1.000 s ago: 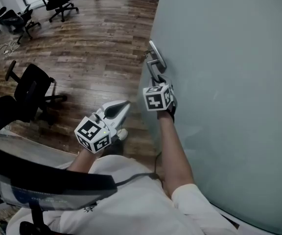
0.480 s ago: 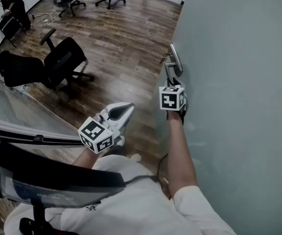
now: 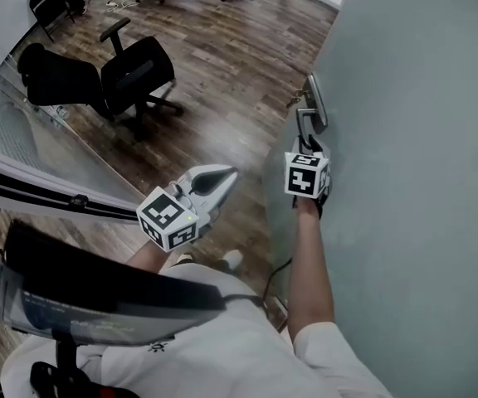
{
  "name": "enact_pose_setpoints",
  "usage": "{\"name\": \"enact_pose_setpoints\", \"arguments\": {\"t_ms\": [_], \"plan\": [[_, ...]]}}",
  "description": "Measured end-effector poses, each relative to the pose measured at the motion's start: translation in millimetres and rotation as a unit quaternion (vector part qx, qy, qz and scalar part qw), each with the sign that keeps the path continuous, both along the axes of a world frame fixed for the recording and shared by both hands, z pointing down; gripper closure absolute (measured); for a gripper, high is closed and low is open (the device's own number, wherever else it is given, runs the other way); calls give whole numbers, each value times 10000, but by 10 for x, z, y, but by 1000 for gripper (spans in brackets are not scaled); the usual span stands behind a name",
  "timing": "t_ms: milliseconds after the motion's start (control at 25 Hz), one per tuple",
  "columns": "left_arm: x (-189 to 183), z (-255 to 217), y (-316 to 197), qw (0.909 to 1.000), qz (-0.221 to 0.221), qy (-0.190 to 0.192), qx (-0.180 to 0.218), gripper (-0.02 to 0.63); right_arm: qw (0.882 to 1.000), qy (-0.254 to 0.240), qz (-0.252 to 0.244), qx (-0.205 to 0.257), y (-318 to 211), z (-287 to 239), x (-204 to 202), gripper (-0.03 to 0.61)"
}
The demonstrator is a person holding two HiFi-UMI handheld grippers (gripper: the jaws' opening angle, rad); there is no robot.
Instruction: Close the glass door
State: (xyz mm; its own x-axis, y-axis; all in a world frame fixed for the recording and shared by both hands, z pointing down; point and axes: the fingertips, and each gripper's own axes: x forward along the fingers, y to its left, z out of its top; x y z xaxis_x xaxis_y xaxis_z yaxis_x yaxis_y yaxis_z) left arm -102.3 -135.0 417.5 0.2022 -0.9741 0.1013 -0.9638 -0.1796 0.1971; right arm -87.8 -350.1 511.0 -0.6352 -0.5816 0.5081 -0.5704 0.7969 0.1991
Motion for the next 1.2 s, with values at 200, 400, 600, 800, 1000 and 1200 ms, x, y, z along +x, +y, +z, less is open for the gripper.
{"name": "enact_pose_setpoints", "arguments": {"t_ms": [200,400,600,800,1000,1200], "plan": [[-165,-2,282,9999,-129,57,17,609,9998,31,-170,-15,221,0,-131,474],[-340,-54,564,9996,-229,61,118,609,9995,76,-318,-16,465,19,-249,474],[-482,-131,895,9994,-290,34,178,609,9984,146,-544,7,746,-17,-387,472],[-526,-171,1199,9992,-309,72,249,609,9966,279,-780,13,1072,16,-475,472],[-538,-200,1490,9989,-322,46,325,609,9943,282,-1024,10,1409,19,-570,472],[-603,-198,1873,9988,-338,54,363,609,9916,368,-1237,123,1773,27,-676,469]]}}
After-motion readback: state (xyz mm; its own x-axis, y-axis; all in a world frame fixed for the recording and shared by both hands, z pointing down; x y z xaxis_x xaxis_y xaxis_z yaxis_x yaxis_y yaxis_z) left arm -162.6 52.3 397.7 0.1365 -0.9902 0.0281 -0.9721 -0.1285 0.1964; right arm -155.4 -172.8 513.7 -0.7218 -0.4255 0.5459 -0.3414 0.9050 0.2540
